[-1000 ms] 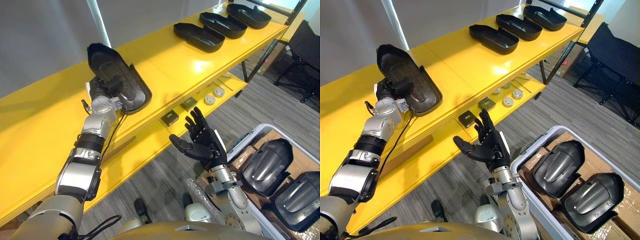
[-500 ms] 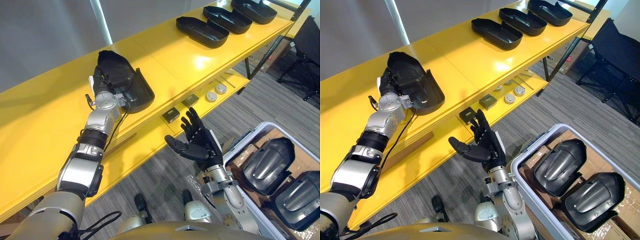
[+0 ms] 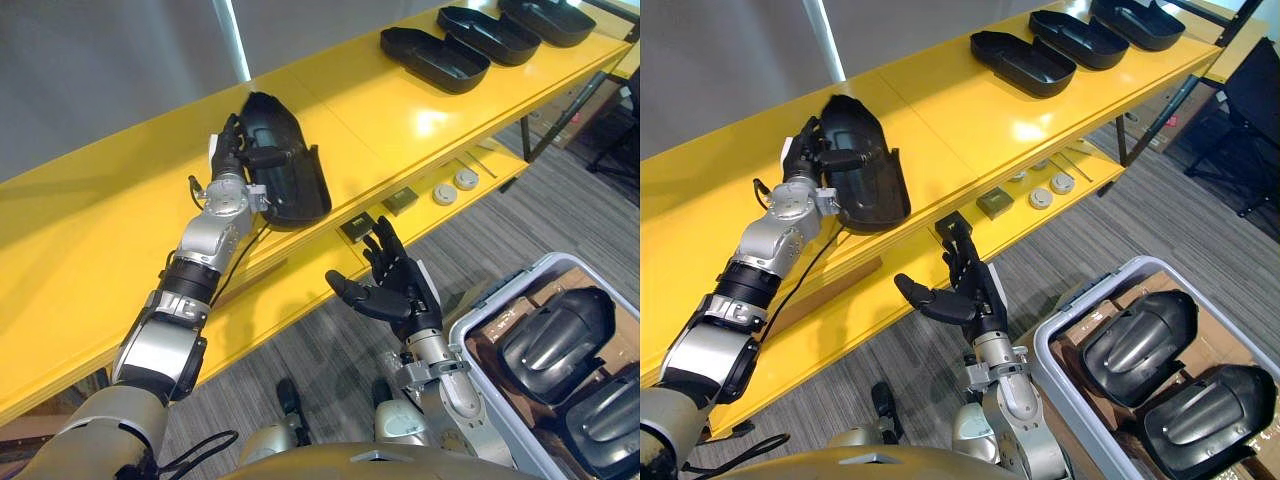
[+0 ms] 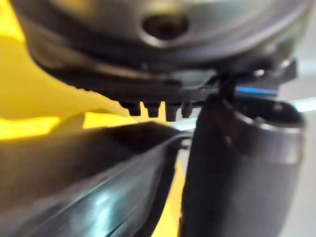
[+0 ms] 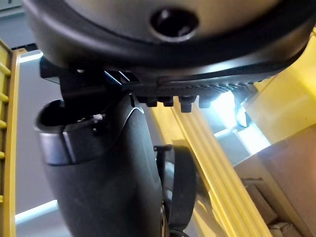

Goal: Walk over and take three plastic housings, then place them on the shelf

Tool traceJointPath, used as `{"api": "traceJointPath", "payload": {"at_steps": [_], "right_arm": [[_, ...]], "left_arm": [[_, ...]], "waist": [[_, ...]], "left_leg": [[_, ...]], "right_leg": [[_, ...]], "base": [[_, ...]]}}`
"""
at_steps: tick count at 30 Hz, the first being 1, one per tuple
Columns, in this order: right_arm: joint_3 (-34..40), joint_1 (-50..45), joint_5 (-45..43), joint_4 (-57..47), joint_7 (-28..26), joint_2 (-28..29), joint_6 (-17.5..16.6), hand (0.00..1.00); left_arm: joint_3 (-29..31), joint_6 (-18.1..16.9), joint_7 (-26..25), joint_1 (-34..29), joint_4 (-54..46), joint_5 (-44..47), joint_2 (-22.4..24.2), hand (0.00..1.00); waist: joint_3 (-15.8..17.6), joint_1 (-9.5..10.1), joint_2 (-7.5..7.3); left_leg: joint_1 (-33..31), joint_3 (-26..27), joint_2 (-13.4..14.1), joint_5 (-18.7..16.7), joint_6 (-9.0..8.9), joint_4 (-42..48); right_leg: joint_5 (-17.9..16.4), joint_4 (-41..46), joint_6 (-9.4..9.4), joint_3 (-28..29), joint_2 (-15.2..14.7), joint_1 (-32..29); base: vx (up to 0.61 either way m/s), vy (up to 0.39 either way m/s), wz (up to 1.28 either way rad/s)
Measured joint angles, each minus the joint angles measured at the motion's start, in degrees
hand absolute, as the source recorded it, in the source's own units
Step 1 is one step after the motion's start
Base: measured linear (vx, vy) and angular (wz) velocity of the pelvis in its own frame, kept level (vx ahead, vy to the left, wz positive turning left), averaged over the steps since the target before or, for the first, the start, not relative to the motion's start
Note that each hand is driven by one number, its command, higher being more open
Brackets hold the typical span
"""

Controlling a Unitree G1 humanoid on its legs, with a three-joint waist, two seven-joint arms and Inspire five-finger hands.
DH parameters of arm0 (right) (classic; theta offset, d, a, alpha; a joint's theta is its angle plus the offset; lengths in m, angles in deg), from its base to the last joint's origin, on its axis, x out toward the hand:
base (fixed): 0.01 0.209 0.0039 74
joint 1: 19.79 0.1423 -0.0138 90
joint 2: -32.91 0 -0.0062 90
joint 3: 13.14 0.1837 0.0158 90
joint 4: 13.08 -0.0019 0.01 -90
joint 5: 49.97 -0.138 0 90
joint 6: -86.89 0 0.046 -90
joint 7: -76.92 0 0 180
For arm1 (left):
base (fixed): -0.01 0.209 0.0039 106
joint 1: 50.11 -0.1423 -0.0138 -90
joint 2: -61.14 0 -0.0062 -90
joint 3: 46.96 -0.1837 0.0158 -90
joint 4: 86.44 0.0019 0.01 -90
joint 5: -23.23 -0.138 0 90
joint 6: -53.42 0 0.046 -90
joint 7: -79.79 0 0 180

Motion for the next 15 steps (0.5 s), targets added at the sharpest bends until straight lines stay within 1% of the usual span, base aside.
{"api": "traceJointPath", "payload": {"at_steps": [2, 3, 5, 7, 10, 11, 12, 13, 14, 15], "right_arm": [[-0.5, 0.6, 0.0, 0.1, 1.3, 0.0, 0.0, 1.00], [-0.6, 0.7, 0.0, 0.1, 1.7, 0.0, 0.0, 1.00], [-1.3, 0.8, 0.0, 0.5, 2.4, -0.3, 0.0, 1.00], [-1.9, 0.8, 0.0, 0.8, 3.0, -0.4, 0.0, 1.00], [-2.2, 0.8, 0.1, 1.2, 3.6, -0.9, 0.0, 1.00], [-2.2, 0.8, 0.1, 1.3, 3.8, -1.4, 0.0, 1.00], [-2.2, 0.8, 0.1, 1.3, 4.3, -1.7, 0.0, 1.00], [-2.2, 0.9, 0.1, 1.3, 4.5, -1.8, 0.0, 1.00], [-2.2, 1.1, 0.1, 1.3, 4.5, -1.8, 0.0, 1.00], [-2.2, 1.4, 0.3, 1.3, 4.6, -1.8, 0.0, 1.00]], "left_arm": [[0.2, 1.8, -3.0, -0.5, 0.3, -2.0, 0.0, 1.00], [0.5, 2.0, -3.9, -0.6, 0.3, -2.1, 0.0, 1.00], [1.6, 1.9, -6.6, -0.8, 3.2, -4.1, -0.1, 1.00], [4.1, 1.6, -7.3, -0.8, 5.8, -4.1, -0.1, 1.00], [5.2, 1.1, -8.2, -1.0, 8.8, -4.6, -0.1, 1.00], [5.6, -0.1, -8.6, -1.5, 9.6, -5.6, -0.1, 1.00], [5.9, -2.3, -9.3, -2.5, 9.6, -6.6, -0.1, 1.00], [6.2, -3.2, -9.9, -2.9, 9.6, -6.6, -0.1, 1.00], [6.8, -4.9, -10.7, -3.9, 9.7, -6.5, -0.1, 1.00], [7.2, -7.8, -11.1, -5.3, 9.7, -6.4, -0.2, 1.00]], "waist": [[-0.1, 0.37, 0.48], [-0.1, 0.48, 0.58], [-0.2, 1.28, 0.69], [-0.2, 1.75, 0.70], [-0.2, 2.43, 0.64], [-0.3, 2.84, 0.57], [-0.4, 3.18, 0.43], [-0.4, 3.33, 0.38], [-0.4, 3.46, 0.29], [-0.5, 3.50, 0.22]], "left_leg": [[0.0, -0.5, 0.0, 0.0, -0.09, 0.0], [0.0, -0.6, 0.0, 0.0, -0.13, 0.0], [0.2, -0.7, 0.2, -0.1, -0.28, 0.0], [0.1, -0.7, 0.3, -0.1, -0.28, 0.0], [0.1, -0.7, 0.3, -0.1, -0.23, 0.0], [0.1, -0.6, 0.3, -0.1, -0.25, 0.0], [0.1, -0.5, 0.3, 0.1, -0.47, 0.0], [0.1, -0.5, 0.3, 0.1, -0.46, 0.0], [0.0, -0.5, 0.3, 0.1, -0.47, 0.0], [0.0, -0.5, 0.3, 0.1, -0.48, 0.0]], "right_leg": [[-0.1, 0.4, -0.10, -0.6, 0.0, 0.2], [-0.2, 0.6, -0.12, -0.7, 0.0, 0.2], [-0.3, 0.7, -0.07, -0.7, -0.2, 0.3], [-0.2, 0.5, -0.07, -0.7, -0.2, 0.3], [-0.1, -0.3, 0.05, -0.9, -0.2, 0.7], [-0.1, -0.3, 0.08, -0.9, -0.2, 0.6], [0.0, -0.4, 0.14, -0.8, -0.2, 0.6], [0.0, -0.4, 0.15, -0.8, -0.2, 0.7], [0.1, -0.5, 0.19, -0.8, -0.2, 0.6], [0.2, -0.6, 0.39, -0.8, -0.2, 0.7]], "base": [[-0.03, 0.018, 0.14], [-0.03, 0.026, 0.07], [-0.03, 0.030, 0.02], [0.00, 0.000, 0.00], [-0.01, 0.006, 0.02], [0.00, 0.000, 0.00], [0.00, 0.000, 0.00], [0.03, -0.007, -0.02], [0.04, -0.012, -0.01], [0.05, -0.014, 0.00]]}}
